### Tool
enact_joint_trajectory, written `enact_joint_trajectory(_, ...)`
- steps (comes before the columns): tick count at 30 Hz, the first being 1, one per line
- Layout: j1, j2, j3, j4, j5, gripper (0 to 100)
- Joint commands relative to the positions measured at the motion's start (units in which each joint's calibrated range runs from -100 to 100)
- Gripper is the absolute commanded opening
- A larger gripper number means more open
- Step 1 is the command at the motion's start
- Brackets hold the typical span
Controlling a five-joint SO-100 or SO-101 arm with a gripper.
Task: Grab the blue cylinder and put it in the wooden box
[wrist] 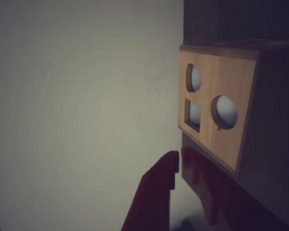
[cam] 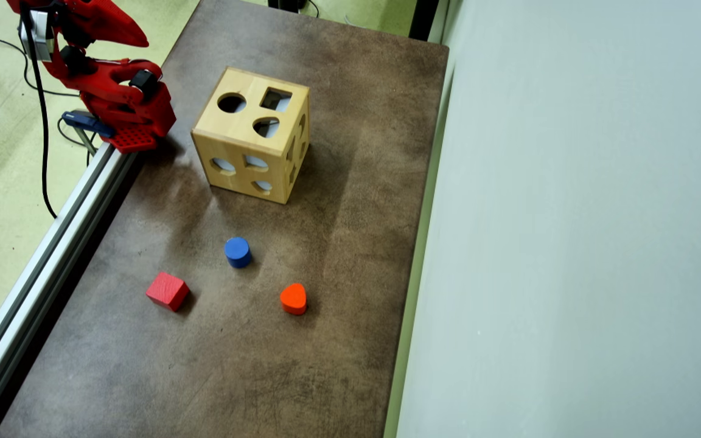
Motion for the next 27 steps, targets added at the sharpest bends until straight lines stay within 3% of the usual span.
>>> enact_joint_trajectory(1, 0.3, 9.7, -1.9, -0.2, 0.4, 2)
enact_joint_trajectory(10, 11.5, 31.4, -12.2, -9.0, 0.4, 2)
enact_joint_trajectory(18, 24.7, 52.8, -12.4, -9.7, 0.4, 2)
enact_joint_trajectory(27, 30.3, 74.8, -14.2, -12.8, 0.4, 2)
